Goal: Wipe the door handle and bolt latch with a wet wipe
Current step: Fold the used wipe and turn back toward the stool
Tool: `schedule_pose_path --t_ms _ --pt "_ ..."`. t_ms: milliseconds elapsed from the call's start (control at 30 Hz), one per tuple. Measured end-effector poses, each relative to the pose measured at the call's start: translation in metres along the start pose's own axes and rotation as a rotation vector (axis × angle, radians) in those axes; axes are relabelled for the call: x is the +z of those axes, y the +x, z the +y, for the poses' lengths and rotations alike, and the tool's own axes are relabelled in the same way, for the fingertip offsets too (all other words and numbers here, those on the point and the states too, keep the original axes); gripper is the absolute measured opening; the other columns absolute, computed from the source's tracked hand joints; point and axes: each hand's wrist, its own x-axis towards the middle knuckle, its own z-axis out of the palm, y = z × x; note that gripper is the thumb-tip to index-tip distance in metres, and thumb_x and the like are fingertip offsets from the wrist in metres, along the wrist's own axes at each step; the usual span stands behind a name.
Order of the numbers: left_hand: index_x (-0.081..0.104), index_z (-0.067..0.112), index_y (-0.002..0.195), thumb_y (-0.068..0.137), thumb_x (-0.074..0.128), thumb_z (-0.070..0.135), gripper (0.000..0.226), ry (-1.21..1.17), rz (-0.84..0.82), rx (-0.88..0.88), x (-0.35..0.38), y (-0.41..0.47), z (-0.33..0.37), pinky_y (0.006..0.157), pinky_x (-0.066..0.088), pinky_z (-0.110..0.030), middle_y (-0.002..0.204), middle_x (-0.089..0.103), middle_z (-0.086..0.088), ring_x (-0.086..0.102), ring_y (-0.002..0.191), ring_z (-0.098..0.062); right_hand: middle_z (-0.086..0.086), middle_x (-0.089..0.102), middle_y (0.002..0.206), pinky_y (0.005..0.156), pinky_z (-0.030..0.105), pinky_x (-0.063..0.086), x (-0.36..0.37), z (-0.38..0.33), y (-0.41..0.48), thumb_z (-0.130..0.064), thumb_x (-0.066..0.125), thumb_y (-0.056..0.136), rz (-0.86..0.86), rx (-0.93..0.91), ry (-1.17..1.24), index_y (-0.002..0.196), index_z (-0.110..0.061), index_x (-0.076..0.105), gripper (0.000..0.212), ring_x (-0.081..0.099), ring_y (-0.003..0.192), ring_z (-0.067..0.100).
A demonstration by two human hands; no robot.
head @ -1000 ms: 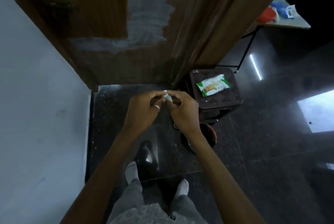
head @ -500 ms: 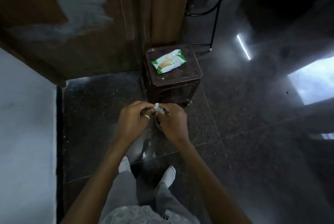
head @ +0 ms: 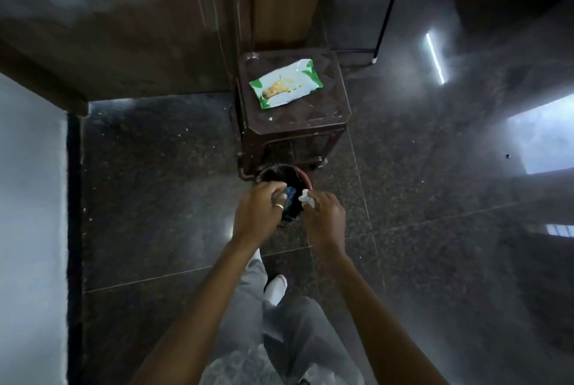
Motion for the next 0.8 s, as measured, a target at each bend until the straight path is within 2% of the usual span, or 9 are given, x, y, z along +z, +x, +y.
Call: schedule_pose_path --t_ms 133,233,300,367,533,800 --pt "0.065 0.030 0.121 0.093 0.057 0.029 0.029 0.083 0.007 -0.057 0.039 0.026 -0.019 0.084 0.055 -0.039 0.119 0.068 0.004 0.065 0.102 -0.019 0.009 0.064 0.108 0.070 0.024 0.045 0.027 0.035 0.030 -0.005 0.059 0.091 -0.033 0.025 -0.044 0.111 -0.008 0.071 0.024 0.061 0.091 0.023" --pt "0.065 0.027 0.120 0.091 0.058 0.025 0.030 0.089 0.009 -0.108 0.071 0.042 -0.039 0.083 0.055 -0.041 0.117 0.069 0.002 0.065 0.102 -0.021 0.010 0.063 0.111 0.069 0.015 0.041 0.049 0.061 0.049 -0.006 0.057 0.094 -0.049 -0.013 -0.044 0.114 -0.008 0.071 0.024 0.062 0.092 0.024" --pt "0.066 0.024 0.122 0.091 0.060 0.021 0.032 0.105 0.038 -0.141 0.094 0.056 -0.055 0.086 0.055 -0.041 0.117 0.069 0.001 0.064 0.105 -0.021 0.011 0.062 0.118 0.076 0.027 0.050 0.066 0.080 0.064 -0.009 0.056 0.096 -0.072 -0.040 -0.044 0.121 -0.008 0.068 0.028 0.063 0.097 0.026" --pt "0.065 0.021 0.124 0.091 0.060 0.020 0.033 0.108 0.062 -0.178 0.108 0.067 -0.068 0.089 0.054 -0.040 0.120 0.068 0.000 0.063 0.109 -0.021 0.012 0.061 0.122 0.081 0.035 0.054 0.080 0.095 0.076 -0.010 0.056 0.096 -0.097 -0.075 -0.066 0.126 -0.006 0.065 0.032 0.063 0.102 0.028" --pt "0.066 0.018 0.125 0.092 0.060 0.018 0.033 0.095 0.114 -0.206 0.141 0.091 -0.099 0.091 0.052 -0.035 0.123 0.067 -0.002 0.062 0.111 -0.021 0.012 0.059 0.125 0.083 0.037 0.053 0.115 0.130 0.104 -0.012 0.056 0.097 -0.152 -0.112 -0.088 0.128 -0.007 0.063 0.032 0.061 0.107 0.031" --pt "0.063 0.018 0.127 0.089 0.059 0.014 0.039 0.112 0.114 -0.208 0.167 0.115 -0.115 0.091 0.053 -0.037 0.125 0.065 -0.003 0.061 0.112 -0.021 0.013 0.060 0.127 0.081 0.039 0.056 0.141 0.149 0.126 -0.013 0.053 0.099 -0.176 -0.225 -0.079 0.128 -0.005 0.062 0.031 0.063 0.108 0.029"
